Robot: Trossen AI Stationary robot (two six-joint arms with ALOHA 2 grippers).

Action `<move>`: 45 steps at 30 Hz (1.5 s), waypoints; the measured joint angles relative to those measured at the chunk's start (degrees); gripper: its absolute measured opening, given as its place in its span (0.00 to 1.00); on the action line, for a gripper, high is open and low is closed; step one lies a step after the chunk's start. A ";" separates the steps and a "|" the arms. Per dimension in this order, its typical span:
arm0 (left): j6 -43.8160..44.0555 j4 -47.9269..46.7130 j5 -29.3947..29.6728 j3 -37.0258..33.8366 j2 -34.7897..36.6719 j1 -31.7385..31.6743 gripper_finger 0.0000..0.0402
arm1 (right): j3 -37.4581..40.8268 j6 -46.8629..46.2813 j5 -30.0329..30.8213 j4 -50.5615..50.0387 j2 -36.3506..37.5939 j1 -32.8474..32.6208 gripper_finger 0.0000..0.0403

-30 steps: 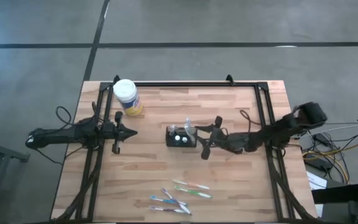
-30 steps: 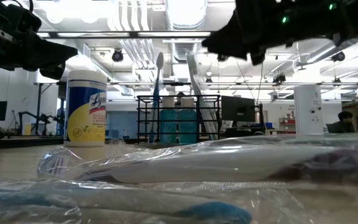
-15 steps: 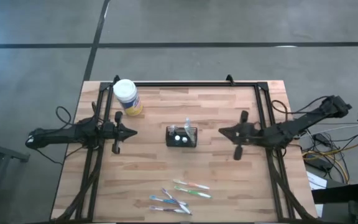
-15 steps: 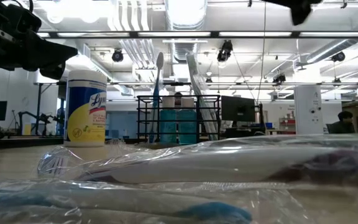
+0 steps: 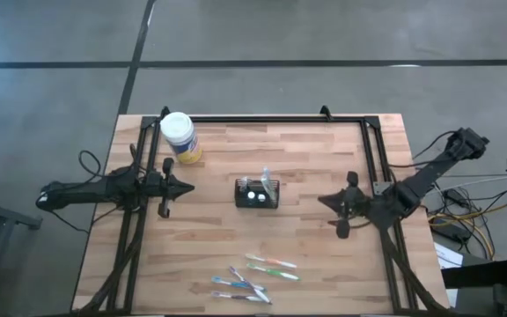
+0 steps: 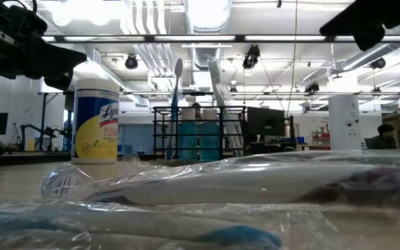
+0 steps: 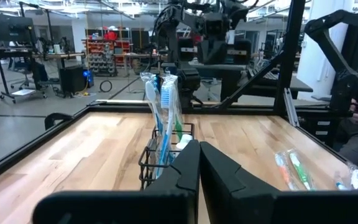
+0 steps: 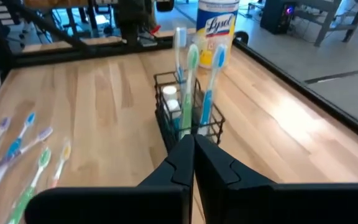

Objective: Pick & Place toothbrushing station
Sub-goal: Put the orange toothbrush into the wire organizer

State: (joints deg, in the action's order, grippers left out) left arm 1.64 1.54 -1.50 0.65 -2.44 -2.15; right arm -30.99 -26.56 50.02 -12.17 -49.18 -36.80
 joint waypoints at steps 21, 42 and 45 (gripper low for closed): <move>-1.15 0.15 0.02 0.03 0.00 0.03 0.03 | -13.44 -9.67 -21.76 -2.57 -23.84 1.91 0.02; -1.42 -0.49 -0.20 0.03 0.00 0.04 0.03 | -74.20 -6.35 -43.98 -47.20 -75.27 10.63 0.48; -1.43 -0.52 -0.19 0.03 0.00 0.04 0.03 | -79.09 -5.18 -44.15 -51.27 -79.15 10.61 0.50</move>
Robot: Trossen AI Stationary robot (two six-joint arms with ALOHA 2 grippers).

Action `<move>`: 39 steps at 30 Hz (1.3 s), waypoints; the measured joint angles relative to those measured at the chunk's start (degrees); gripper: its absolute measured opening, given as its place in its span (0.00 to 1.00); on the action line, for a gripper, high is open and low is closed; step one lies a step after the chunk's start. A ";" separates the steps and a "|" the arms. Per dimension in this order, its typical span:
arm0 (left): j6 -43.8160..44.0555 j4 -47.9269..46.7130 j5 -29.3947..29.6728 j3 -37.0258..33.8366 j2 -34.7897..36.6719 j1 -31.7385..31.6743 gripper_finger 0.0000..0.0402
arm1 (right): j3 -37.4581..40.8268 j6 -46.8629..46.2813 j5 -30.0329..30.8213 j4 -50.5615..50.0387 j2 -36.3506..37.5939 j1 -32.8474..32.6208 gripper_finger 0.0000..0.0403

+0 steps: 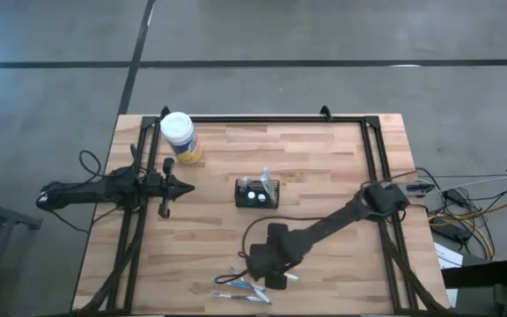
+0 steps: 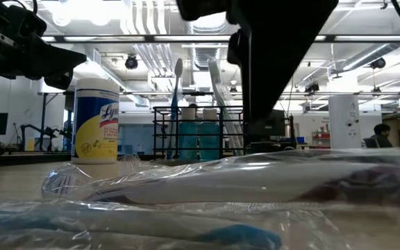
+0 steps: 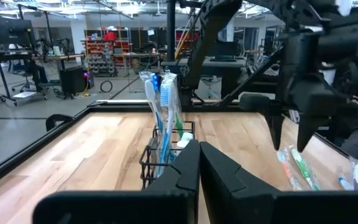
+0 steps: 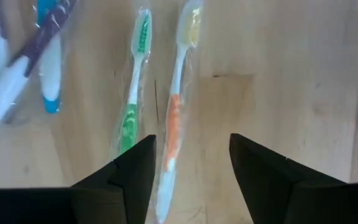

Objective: Pick & Place toothbrushing station
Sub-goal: Put the orange toothbrush into the wire organizer

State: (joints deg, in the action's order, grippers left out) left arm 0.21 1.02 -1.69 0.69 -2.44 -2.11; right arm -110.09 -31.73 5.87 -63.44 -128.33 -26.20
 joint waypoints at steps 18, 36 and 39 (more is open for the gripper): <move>0.20 -0.09 -0.24 0.00 0.00 -0.02 0.03 | 0.52 0.38 -4.84 0.66 -3.85 0.11 0.50; 0.08 -0.08 -0.22 0.00 0.00 0.01 0.03 | 7.04 3.20 -6.82 6.99 -3.31 0.81 0.28; 0.07 0.05 -0.24 0.00 0.00 0.02 0.03 | 6.87 4.04 -6.72 6.73 -3.25 0.84 0.17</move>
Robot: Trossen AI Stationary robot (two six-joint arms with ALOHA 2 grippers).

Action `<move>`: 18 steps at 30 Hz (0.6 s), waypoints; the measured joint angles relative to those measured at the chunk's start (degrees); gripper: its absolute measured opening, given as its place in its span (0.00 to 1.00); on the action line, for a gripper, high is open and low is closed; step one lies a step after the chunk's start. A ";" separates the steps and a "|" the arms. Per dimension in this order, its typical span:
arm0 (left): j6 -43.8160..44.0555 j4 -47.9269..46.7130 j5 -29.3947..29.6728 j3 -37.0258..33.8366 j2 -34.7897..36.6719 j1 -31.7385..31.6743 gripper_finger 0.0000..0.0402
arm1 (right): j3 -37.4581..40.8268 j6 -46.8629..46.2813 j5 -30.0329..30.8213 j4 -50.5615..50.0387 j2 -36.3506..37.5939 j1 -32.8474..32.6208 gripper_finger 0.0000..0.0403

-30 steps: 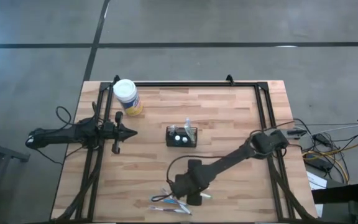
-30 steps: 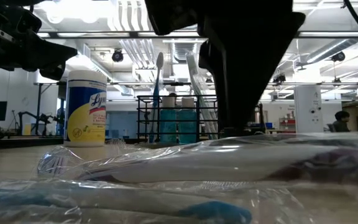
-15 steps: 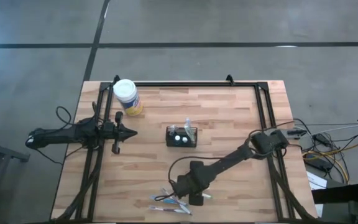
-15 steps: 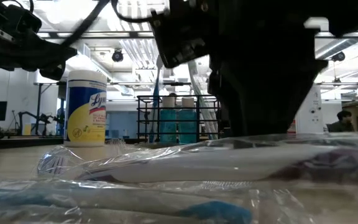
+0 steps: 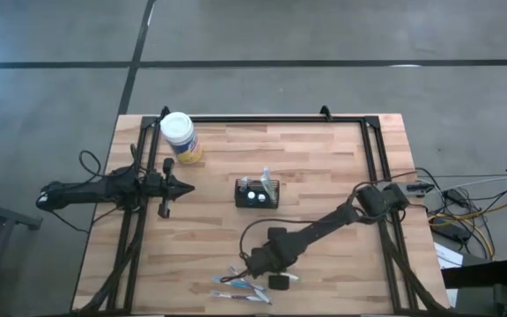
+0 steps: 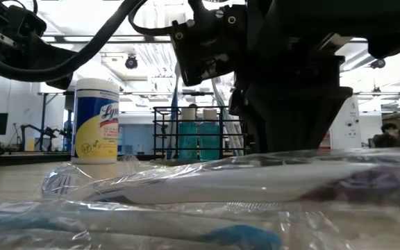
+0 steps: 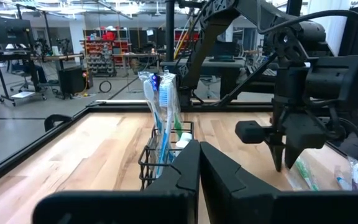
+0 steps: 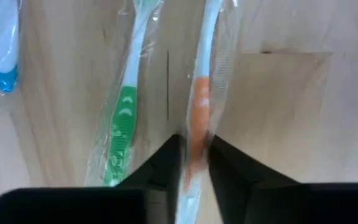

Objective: Pick & Place toothbrushing station
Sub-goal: Put the orange toothbrush into the wire organizer

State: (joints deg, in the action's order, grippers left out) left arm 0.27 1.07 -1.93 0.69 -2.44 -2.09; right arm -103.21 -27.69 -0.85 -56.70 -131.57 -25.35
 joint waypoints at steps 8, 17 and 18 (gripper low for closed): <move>-0.04 0.42 -0.04 0.00 -0.01 0.00 0.03 | -0.01 0.07 3.44 -4.67 2.46 0.45 0.04; -1.86 1.99 -0.02 0.40 -0.01 -0.02 0.03 | 1.23 1.35 14.17 -4.27 12.00 0.35 0.04; -1.91 2.17 -0.02 0.61 0.00 -0.02 0.03 | 1.95 1.98 16.11 -2.76 13.89 0.38 0.04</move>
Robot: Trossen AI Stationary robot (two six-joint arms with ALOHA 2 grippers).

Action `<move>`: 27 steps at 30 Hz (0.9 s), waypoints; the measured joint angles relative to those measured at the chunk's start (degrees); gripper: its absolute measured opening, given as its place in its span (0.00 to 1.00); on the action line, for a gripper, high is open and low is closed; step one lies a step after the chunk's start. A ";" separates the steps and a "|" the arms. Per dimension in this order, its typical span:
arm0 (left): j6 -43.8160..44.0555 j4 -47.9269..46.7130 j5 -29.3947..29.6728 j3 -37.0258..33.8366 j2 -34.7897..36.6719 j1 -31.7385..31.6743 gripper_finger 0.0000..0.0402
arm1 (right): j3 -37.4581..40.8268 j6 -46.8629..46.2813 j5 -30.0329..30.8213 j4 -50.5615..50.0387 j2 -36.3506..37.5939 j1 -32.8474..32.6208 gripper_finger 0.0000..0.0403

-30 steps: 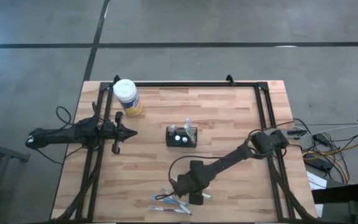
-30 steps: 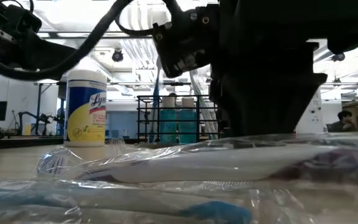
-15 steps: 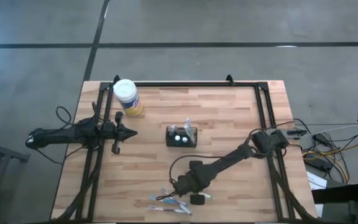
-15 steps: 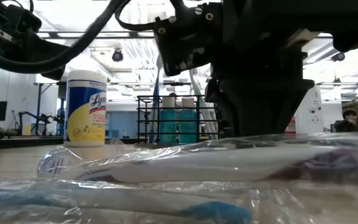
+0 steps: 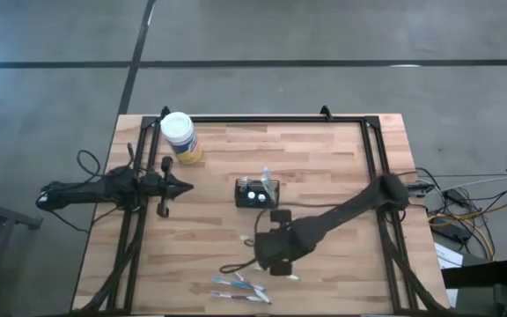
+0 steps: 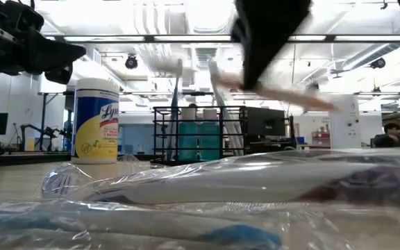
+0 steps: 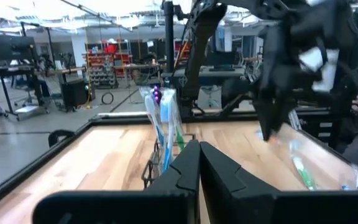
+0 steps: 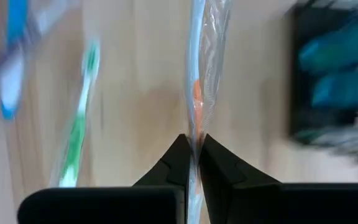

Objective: Pick & Place toothbrushing station
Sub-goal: Put the orange toothbrush into the wire organizer

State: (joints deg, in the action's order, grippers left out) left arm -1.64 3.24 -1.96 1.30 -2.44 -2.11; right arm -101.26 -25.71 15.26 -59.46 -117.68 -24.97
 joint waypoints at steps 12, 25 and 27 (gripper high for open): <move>4.88 9.62 -3.48 1.42 -0.45 -0.02 0.04 | 29.84 21.64 7.23 58.15 21.83 2.84 0.04; 7.81 16.90 -6.15 4.08 -10.87 0.13 0.28 | 43.64 26.95 2.43 89.07 22.44 9.90 0.04; 7.72 18.25 -6.15 5.15 -14.00 0.23 0.37 | 43.58 28.61 2.26 90.62 21.62 10.07 0.04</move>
State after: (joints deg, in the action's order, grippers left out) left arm 6.08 21.49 -8.10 6.44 -16.44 -1.88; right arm -57.69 2.90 17.52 31.16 -96.06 -14.90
